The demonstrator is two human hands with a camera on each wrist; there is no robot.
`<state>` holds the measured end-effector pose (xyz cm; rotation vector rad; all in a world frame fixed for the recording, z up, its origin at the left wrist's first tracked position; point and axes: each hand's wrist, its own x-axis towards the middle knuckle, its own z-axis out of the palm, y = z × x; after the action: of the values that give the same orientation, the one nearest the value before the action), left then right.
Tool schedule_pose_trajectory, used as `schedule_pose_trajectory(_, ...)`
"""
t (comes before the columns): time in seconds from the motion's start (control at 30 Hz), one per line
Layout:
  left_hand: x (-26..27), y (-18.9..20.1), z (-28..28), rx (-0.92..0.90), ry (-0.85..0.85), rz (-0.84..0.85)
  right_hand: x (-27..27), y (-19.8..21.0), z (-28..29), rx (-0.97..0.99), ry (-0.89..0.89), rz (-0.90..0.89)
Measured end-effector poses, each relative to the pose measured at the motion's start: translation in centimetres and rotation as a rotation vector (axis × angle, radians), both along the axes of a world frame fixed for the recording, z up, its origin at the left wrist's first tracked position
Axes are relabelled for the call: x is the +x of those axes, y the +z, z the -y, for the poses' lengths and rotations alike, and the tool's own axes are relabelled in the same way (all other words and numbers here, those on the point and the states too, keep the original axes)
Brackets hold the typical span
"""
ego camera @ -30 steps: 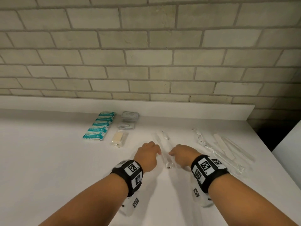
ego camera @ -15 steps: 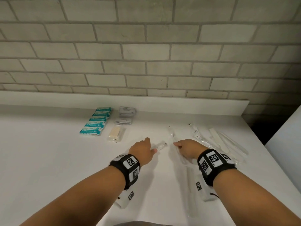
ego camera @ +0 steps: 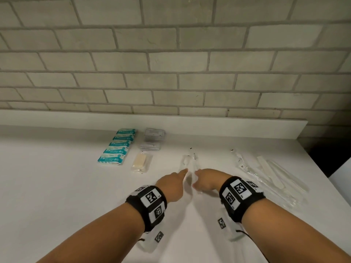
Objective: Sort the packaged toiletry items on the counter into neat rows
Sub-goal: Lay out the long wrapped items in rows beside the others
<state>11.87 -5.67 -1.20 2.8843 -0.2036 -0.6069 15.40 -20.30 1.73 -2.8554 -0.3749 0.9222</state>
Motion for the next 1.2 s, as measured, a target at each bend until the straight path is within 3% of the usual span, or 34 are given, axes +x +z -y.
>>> schedule_pose_trajectory(0.13,4.0,0.2,-0.4,0.11,-0.077,-0.033,2.6,0.1,-1.7,0.021,-0.032,-0.02)
schedule_pose_trajectory(0.3,7.8,-0.1,-1.7,0.088,-0.142,-0.11,6.5,-1.6,-2.1,0.028,-0.065,-0.013)
schedule_pose_trajectory(0.5,11.1,-1.3,-2.7,0.024,-0.061,-0.083,7.9,-2.1,-2.6,0.168,-0.111,0.039)
schedule_pose_trajectory(0.63,10.9,-2.2,-2.8,-0.055,-0.059,-0.056,8.0,-1.4,0.2,0.398,-0.182,0.064)
schedule_pose_trajectory(0.73,10.1,-2.4,-1.8,-0.092,-0.152,-0.044,8.3,-0.2,4.1,0.409,-0.282,0.193)
schedule_pose_trajectory(0.83,9.7,-2.3,-0.3,-0.036,-0.23,-0.02,8.2,1.4,8.2,0.154,-0.36,0.299)
schedule_pose_trajectory(0.9,9.7,-2.3,0.2,0.001,-0.243,-0.007,7.5,2.0,10.3,-0.118,-0.355,0.232)
schedule_pose_trajectory(1.0,9.6,-2.7,0.4,0.015,-0.22,0.012,5.8,1.2,12.1,-0.361,-0.345,0.119)
schedule_pose_trajectory(1.1,9.5,-2.7,0.5,0.013,-0.191,0.014,5.5,0.5,12.7,-0.391,-0.374,0.143)
schedule_pose_trajectory(1.2,9.3,-2.7,0.8,0.011,-0.176,0.026,7.4,2.1,11.7,-0.253,-0.406,0.244)
